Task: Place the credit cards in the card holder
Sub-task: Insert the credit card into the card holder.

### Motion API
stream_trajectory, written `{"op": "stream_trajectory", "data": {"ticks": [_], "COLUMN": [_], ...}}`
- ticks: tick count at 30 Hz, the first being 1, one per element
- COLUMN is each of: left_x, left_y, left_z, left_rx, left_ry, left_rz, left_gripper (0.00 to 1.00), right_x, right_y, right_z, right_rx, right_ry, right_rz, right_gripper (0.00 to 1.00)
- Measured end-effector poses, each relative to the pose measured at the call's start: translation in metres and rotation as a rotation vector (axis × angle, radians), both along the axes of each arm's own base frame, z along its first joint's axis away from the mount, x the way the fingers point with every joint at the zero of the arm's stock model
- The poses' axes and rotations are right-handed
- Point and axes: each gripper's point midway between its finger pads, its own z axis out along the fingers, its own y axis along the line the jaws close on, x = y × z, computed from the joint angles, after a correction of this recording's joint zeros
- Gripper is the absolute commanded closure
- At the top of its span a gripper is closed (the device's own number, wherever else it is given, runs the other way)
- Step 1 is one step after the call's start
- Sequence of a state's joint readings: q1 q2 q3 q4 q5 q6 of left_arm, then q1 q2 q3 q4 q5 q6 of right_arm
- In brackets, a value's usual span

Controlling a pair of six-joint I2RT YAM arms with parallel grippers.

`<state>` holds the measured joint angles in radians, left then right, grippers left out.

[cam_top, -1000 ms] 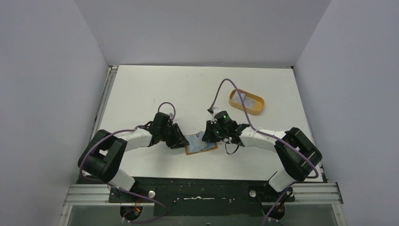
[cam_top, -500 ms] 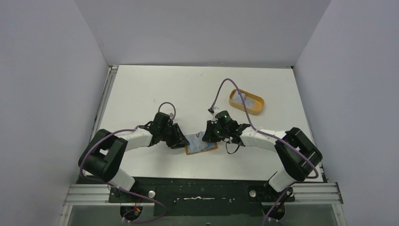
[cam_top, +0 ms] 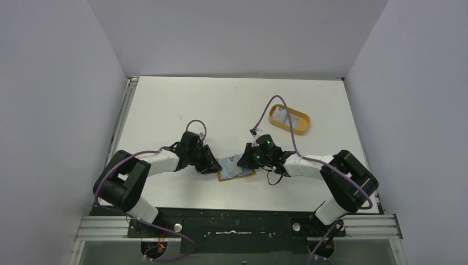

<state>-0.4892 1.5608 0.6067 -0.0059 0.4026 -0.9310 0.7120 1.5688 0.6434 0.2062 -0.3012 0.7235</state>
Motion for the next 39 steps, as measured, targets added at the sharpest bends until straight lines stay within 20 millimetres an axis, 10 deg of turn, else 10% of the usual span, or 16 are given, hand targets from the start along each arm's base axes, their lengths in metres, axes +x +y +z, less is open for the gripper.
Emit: {"op": "stream_trajectory", "data": {"ticks": [9, 39], "left_x": [0.004, 0.006], "left_y": [-0.004, -0.009], "left_z": [-0.004, -0.005], "left_rx": [-0.004, -0.008], "left_ry": [0.015, 0.012], "left_rz": [-0.006, -0.016], "left_gripper": [1.00, 1.00], "right_x": [0.001, 0.006], "right_y": [-0.001, -0.017], "right_z": [0.006, 0.005], "right_rx": [0.011, 0.010], "right_ry": [-0.006, -0.004], "right_rz": [-0.018, -0.027], "right_gripper": [1.00, 1.00]}}
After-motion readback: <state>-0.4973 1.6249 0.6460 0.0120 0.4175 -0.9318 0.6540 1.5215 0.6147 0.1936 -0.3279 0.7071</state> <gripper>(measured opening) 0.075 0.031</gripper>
